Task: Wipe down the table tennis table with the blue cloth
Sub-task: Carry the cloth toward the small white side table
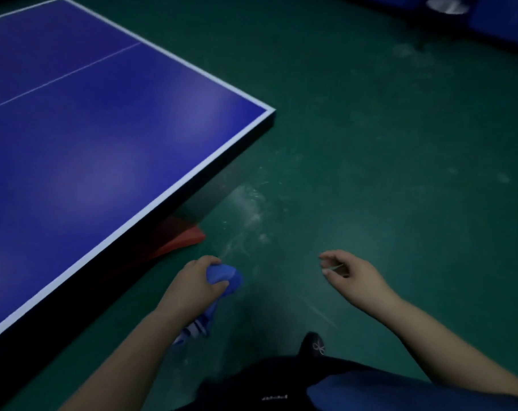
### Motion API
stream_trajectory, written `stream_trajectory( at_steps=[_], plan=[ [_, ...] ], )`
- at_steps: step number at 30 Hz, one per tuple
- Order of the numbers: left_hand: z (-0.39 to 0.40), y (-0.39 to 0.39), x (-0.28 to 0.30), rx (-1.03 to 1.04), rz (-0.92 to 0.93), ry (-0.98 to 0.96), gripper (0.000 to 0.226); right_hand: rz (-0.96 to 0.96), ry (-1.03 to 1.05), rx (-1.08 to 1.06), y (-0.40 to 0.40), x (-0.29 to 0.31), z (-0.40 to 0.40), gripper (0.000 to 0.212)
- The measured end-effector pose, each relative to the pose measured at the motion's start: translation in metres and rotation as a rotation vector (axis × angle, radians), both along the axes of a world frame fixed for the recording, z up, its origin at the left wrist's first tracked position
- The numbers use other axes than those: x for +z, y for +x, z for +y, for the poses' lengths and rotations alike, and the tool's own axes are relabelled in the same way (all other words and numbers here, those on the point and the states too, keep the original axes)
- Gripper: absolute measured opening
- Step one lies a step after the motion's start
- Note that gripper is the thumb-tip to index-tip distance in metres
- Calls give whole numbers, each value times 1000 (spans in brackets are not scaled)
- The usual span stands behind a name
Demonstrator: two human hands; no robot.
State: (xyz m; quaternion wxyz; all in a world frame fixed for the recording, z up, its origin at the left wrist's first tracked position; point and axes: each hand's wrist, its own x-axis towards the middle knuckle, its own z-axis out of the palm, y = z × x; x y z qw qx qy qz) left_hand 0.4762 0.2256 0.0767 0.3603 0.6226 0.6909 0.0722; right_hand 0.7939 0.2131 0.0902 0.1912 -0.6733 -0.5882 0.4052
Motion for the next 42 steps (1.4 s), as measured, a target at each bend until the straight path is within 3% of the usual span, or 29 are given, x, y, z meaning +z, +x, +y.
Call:
stream_trajectory(
  at_steps=[9,18,27,34,42],
  plan=[
    [86,194,10,-196,-61,45,45,13,-3,-274,191,13,17,25],
    [191,271,23,-219,-85,54,40,172,11,-400,248,9,89,25],
    [363,337,-2,-247,-148,-9,39,135,9,-492,320,7,235,26],
    [508,420,27,-362,-263,12,37,239,155,-640,382,49,352,24],
    [625,530,30,-414,-352,5,37,287,117,-731,475,32,446,22]
  ],
)
